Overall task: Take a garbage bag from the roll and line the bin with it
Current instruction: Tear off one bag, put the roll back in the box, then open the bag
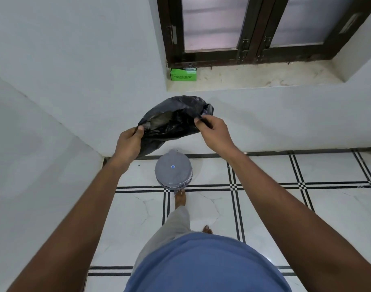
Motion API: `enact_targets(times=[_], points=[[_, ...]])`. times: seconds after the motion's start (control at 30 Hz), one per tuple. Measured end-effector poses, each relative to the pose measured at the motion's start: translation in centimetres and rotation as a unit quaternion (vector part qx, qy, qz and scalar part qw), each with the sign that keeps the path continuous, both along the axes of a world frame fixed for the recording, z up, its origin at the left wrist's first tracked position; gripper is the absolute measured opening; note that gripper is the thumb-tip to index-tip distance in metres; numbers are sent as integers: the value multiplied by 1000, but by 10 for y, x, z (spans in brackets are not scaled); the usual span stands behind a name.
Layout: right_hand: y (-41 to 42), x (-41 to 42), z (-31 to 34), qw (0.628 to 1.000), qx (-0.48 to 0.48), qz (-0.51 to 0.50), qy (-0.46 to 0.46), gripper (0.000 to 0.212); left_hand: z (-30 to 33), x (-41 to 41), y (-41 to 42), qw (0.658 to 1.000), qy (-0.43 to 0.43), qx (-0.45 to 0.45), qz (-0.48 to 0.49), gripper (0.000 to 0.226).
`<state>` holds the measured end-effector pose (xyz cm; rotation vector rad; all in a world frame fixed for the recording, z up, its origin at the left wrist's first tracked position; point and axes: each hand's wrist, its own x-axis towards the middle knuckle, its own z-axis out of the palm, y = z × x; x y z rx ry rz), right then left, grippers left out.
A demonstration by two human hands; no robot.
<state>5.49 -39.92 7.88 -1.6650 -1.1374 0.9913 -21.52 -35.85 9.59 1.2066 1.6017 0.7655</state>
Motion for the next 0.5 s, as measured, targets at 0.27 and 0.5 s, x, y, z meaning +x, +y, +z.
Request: enact_targets(times=[0.27,0.5], points=[[-8,-1,-7,999,-37,-30,5,28,-24,-4,3,999,20,-45,-13,37],[5,-2,-29,995,-92,-48,-15,32,-47,9,17,995,25,-89,-39,38]])
